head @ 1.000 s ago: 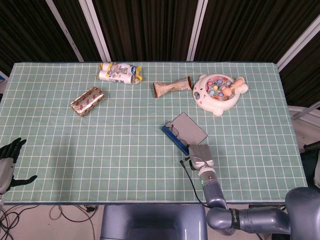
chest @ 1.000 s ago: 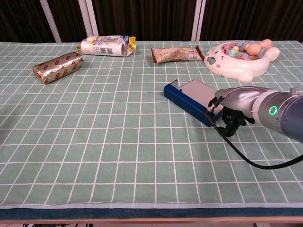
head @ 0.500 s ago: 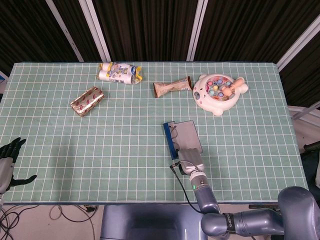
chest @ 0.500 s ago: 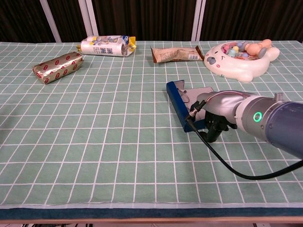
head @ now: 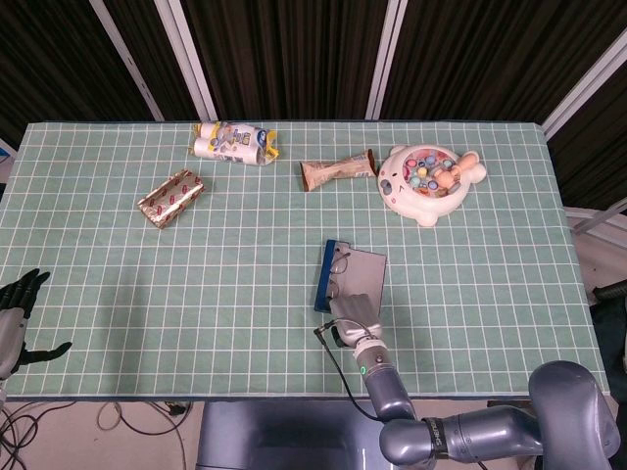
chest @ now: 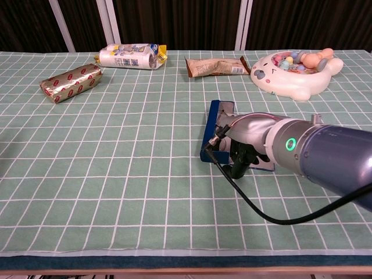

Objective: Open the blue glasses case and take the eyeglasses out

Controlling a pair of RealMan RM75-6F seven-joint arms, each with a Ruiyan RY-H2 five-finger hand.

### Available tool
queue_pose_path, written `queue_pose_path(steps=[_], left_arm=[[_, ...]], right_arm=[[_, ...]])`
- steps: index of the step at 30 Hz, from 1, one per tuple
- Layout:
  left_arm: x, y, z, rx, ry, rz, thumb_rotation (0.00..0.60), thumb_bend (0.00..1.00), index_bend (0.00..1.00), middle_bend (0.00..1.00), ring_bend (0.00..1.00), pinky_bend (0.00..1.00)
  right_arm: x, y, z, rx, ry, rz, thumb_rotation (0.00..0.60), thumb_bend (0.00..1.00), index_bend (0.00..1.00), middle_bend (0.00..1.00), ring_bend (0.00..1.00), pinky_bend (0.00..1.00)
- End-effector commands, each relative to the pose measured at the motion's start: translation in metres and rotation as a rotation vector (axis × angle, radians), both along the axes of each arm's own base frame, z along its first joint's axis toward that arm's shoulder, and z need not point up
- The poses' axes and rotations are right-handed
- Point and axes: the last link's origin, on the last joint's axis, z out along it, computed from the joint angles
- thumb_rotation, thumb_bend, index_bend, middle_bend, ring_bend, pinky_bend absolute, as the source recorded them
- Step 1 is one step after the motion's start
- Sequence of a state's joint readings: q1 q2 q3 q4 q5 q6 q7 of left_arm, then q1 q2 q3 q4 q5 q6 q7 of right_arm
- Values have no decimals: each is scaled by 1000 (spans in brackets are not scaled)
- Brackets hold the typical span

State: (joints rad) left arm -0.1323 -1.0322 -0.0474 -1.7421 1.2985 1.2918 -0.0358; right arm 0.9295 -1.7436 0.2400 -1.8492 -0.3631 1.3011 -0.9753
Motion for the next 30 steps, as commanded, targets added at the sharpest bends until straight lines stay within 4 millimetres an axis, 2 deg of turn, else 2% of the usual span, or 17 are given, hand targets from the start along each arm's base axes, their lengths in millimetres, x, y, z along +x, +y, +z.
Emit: queue_pose_path(steps=[1,12,30], left_arm=[[0,0,0,-1,-2,1,600,63,0,0,0,0],[-1,0,1,-3,-15,9,600,63,0,0,0,0],[-1,1,1,-5,-22,16,600,63,0,0,0,0]], right_arm=[[5,-1,-4,8,-2,0,600,553,342,805,773,768],[23,-19,-14,-23,-5,1,600,553,342,806,773,769],[39,-41,-23,-48,-24,-35,600,563,301,805,773,769]])
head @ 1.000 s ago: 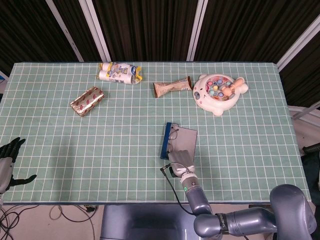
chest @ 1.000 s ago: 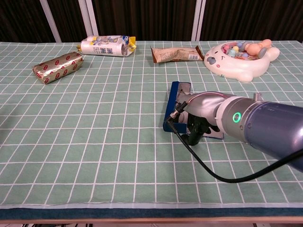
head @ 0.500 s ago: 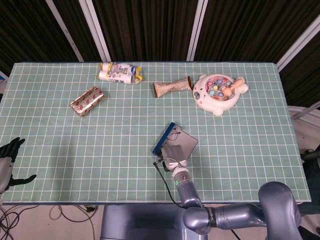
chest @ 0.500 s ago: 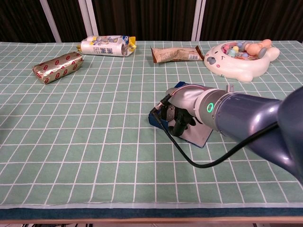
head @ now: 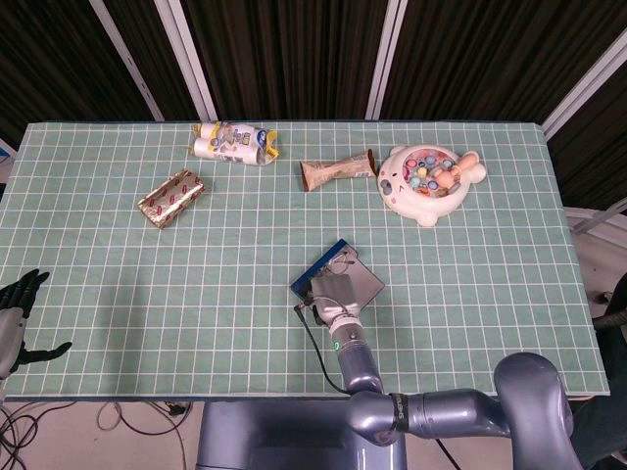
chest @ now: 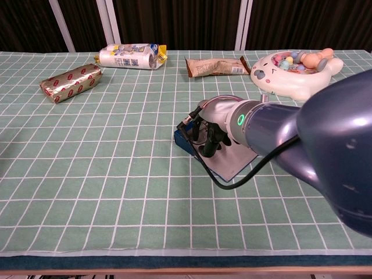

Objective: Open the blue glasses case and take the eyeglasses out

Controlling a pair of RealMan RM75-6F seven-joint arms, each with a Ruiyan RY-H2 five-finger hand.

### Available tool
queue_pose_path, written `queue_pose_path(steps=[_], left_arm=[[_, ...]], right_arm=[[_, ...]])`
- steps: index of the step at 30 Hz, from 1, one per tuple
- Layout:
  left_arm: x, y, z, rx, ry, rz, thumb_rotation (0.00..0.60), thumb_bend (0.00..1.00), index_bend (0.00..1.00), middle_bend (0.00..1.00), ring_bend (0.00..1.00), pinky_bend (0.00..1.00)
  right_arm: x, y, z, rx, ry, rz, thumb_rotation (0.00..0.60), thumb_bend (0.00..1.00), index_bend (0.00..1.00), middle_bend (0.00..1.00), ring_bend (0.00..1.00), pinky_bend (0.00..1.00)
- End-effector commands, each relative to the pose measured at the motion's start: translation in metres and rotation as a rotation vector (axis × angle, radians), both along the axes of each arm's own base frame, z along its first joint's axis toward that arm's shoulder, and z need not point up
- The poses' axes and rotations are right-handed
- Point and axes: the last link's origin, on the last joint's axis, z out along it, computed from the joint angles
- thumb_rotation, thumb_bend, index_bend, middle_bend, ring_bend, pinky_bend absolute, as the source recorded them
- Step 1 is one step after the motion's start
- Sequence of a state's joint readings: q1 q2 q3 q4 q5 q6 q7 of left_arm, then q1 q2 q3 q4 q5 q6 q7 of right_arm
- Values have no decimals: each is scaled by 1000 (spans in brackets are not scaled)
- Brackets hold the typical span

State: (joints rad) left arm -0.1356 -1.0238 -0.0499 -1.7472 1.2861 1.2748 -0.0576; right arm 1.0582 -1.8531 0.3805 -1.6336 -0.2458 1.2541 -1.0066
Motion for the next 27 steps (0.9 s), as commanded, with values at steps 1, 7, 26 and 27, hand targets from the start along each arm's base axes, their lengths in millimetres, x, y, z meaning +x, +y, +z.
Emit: queue_pose_path(steps=[1,7,26,27], left_arm=[[0,0,0,0,-1,2,600,63,0,0,0,0],[0,0,0,-1,-6,6,600,63,0,0,0,0],[0,0,-1,-5,-10,13,600,63,0,0,0,0],[0,0,-1,-5,-10,13,600,63,0,0,0,0]], right_arm=[[6,-4,-3,0,-5,1,600,563,294,805,773,769],[15,-12,-9,-10,-13,2,600,563,254,805,773,769],[28,-53,-8,-100,12,-19,600,562,216,805,773,768],[27,-54,-8,-101,12,-22,600,563,216,805,773,768]])
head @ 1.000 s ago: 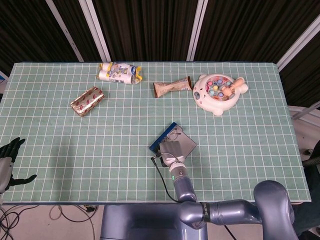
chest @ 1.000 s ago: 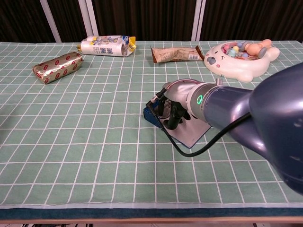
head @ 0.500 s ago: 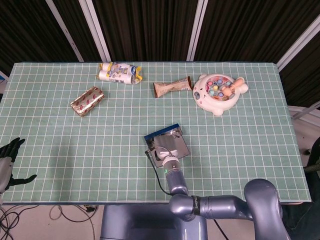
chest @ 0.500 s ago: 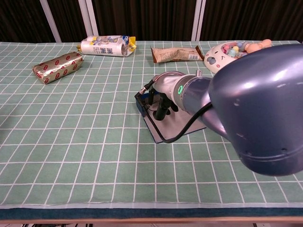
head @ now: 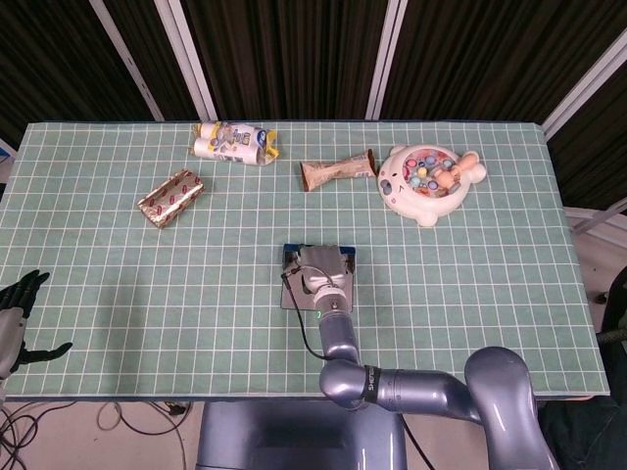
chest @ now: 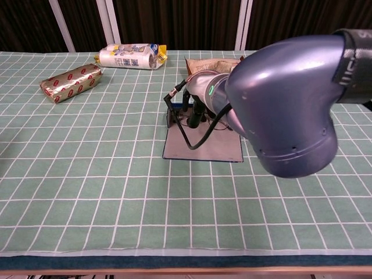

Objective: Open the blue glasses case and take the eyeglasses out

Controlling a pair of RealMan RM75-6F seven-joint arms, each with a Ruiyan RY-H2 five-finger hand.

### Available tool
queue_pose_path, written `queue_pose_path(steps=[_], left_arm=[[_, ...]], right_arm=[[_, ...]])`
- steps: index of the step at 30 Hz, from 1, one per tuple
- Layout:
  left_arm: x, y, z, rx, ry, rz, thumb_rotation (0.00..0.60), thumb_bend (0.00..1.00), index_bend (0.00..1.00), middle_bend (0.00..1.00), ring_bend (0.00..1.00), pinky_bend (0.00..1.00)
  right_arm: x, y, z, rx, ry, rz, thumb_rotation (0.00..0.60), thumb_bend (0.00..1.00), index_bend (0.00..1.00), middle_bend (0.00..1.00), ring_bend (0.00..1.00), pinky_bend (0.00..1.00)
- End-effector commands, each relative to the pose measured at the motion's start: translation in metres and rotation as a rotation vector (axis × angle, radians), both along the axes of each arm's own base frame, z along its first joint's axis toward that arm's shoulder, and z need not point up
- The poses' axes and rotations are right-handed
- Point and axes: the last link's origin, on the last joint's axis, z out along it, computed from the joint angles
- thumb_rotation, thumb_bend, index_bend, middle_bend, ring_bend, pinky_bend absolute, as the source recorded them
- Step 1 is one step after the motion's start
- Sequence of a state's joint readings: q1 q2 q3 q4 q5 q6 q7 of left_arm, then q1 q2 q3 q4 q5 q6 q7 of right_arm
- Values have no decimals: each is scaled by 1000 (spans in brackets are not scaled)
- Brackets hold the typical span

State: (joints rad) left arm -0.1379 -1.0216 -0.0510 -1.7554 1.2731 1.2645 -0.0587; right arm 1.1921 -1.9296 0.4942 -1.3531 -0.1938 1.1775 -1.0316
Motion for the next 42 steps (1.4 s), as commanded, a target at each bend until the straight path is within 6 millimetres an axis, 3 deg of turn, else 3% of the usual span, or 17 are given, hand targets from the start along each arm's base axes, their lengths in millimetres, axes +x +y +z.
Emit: queue_pose_path(steps=[1,6,14,19,24,42], left_arm=[[0,0,0,0,0,1,600,63,0,0,0,0],[0,0,0,-1,0,2,600,64,0,0,0,0],[0,0,-1,-2,3,-3,600,63,0,0,0,0],[1,-1,-1,-5,7,-6,600,63,0,0,0,0],[1,-1,-1,-1,13,-8,600,73,0,0,0,0],[0,0,-2,-2,17,2,600,74,0,0,0,0]], right_arm=[[0,-4,0,-3,0,-12,600,563,216,805,773,768],[2,-2,2,1,-5,-1,600,547,206,804,773,768],[4,6,21,-44,-24,50,600,357,200,804,773,768],[-3,2,30,-88,-23,48,600,317,367,819,785,769],[-18,-4,35,-123,-39,3,600,315,462,845,809,769],[-25,-21,24,-163,-63,-34,600,365,466,847,810,769]])
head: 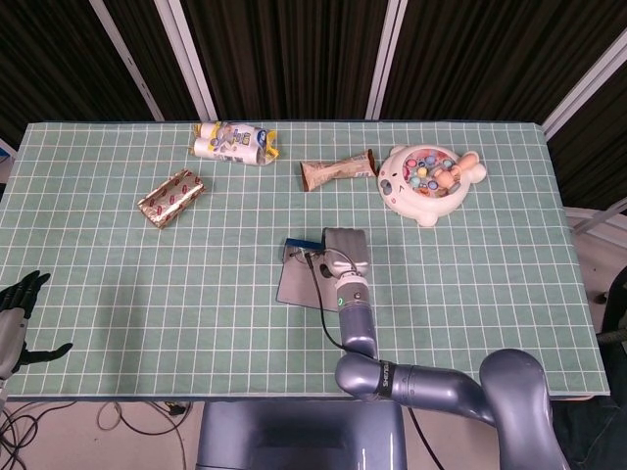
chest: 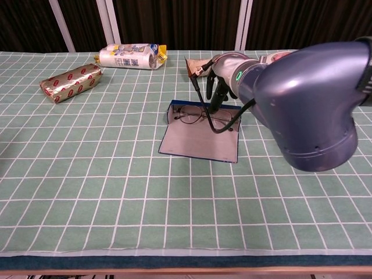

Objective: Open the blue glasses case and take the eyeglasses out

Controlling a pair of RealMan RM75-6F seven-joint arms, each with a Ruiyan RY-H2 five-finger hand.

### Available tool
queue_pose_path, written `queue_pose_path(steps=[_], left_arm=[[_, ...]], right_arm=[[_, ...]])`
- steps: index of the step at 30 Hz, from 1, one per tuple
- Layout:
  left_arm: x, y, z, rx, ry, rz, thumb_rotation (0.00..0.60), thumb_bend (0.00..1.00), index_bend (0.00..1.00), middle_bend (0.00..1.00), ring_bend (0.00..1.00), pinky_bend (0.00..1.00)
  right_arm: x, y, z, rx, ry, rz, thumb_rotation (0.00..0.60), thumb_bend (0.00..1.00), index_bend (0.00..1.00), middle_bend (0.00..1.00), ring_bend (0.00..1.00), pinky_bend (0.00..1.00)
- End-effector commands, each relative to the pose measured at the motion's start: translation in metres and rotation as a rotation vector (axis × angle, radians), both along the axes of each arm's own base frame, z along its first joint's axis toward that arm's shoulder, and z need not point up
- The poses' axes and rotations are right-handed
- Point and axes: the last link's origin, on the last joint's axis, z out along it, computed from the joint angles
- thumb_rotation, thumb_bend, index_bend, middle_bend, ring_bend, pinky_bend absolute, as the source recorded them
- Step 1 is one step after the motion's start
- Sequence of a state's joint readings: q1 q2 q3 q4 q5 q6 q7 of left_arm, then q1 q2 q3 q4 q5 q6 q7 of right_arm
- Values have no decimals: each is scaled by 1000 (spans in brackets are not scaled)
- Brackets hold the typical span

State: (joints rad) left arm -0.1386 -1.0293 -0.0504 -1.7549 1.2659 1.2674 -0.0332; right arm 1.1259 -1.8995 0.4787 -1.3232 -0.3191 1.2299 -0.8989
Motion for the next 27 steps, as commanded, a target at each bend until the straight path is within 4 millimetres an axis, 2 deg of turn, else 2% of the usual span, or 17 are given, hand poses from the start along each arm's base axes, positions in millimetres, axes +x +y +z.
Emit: queue_pose_path(steps=[1,6,19,27], left_arm=[[0,0,0,-1,0,1,600,74,0,0,0,0],[0,1,-1,-3,-1,6,600,74,0,0,0,0],[-1,2,-2,-7,-4,18,600,74,0,0,0,0],[-1,3,-2,-13,-9,23,600,74,0,0,0,0]], right_arm=[[1,-3,-1,-7,-10,-4,600,375,466,847,811,769],[4,-11,-3,-11,-20,-14,600,405,466,847,811,769],[6,-20,-16,0,-11,-30,600,407,458,847,811,769],[1,-25,-20,-4,-1,-48,600,462,453,847,811,769]])
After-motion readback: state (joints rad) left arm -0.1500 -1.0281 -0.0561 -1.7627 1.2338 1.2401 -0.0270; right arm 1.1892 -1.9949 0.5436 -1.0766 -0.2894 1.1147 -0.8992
